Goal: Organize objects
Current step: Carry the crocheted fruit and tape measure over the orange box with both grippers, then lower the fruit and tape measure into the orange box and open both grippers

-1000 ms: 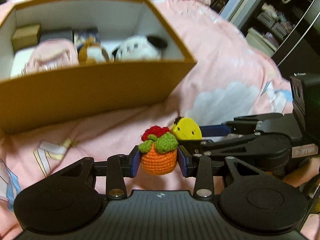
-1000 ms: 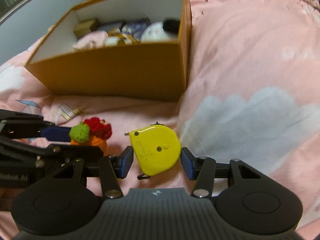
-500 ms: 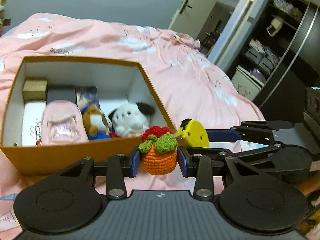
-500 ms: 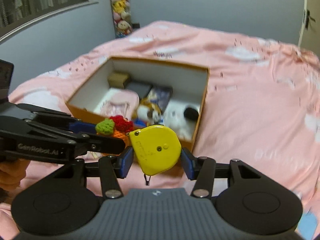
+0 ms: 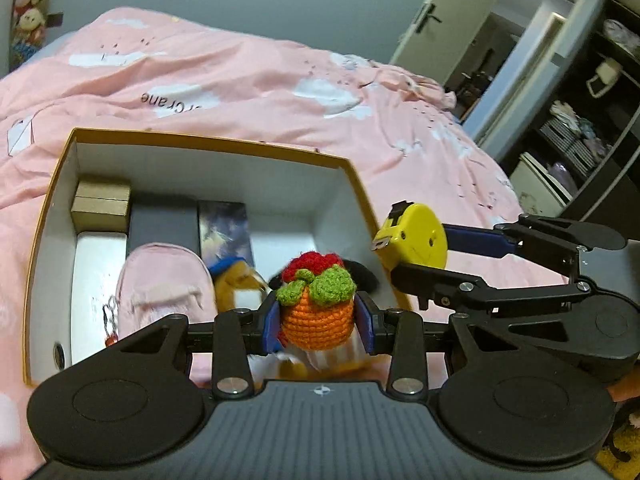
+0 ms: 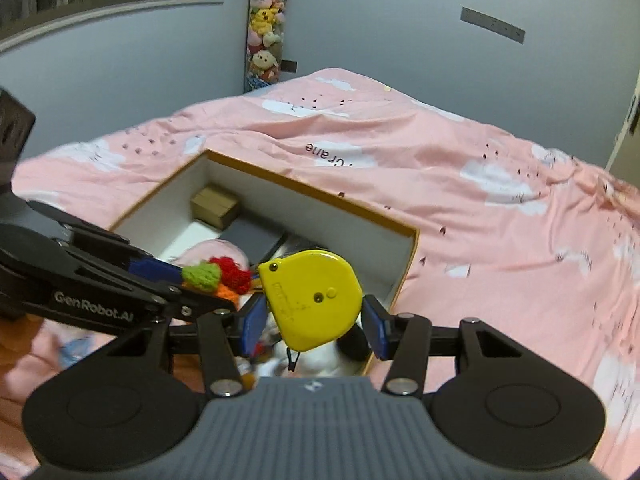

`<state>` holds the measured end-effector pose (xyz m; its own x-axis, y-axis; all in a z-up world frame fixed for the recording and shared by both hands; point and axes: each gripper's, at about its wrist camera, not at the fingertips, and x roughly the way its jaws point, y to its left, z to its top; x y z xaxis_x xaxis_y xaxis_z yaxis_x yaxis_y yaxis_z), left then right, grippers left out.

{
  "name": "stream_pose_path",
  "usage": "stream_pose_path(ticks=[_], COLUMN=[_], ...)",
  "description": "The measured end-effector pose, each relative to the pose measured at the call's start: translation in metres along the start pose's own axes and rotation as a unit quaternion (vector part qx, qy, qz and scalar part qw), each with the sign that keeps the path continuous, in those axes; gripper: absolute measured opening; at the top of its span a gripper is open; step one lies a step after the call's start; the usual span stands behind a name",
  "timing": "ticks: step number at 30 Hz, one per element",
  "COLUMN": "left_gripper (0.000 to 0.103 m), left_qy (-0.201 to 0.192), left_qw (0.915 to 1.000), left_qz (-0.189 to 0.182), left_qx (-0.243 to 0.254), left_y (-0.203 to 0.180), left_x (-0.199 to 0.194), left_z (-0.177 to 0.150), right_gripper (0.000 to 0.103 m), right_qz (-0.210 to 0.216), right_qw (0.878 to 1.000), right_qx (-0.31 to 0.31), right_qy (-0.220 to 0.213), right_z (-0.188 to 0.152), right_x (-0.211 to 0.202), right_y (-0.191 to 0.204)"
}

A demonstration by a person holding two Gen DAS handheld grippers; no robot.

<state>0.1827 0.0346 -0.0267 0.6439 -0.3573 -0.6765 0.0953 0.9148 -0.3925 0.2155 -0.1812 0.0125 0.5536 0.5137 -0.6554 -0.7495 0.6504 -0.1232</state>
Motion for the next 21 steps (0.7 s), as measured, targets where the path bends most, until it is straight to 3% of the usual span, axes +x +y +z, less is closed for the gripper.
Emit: stream_pose_path(ticks=[5, 13, 21], left_gripper=[0.044, 0.044, 0.044], left_qy=[0.025, 0.043, 0.066], left_qw=[0.999, 0.9984, 0.997], left_qz=[-0.02, -0.005, 0.005], left_qx=[-0.032, -0.035, -0.041], left_y=[0.027, 0.044, 0.05], left_x=[0.022, 0.049, 0.079], left_z=[0.026, 0.053, 0.066], right_gripper=[0.053, 0.053, 0.053], right_qz=[-0.005, -0.009, -0.017], right_qw=[0.999, 0.994, 0.975], right_qx=[-0.04, -0.091, -0.189], right_qy=[0.019, 0.065, 0.116], right_z=[0.017, 0.025, 0.022], right_x=[0.041, 0.103, 0.156], right_y=[-0.004, -0.006, 0.004])
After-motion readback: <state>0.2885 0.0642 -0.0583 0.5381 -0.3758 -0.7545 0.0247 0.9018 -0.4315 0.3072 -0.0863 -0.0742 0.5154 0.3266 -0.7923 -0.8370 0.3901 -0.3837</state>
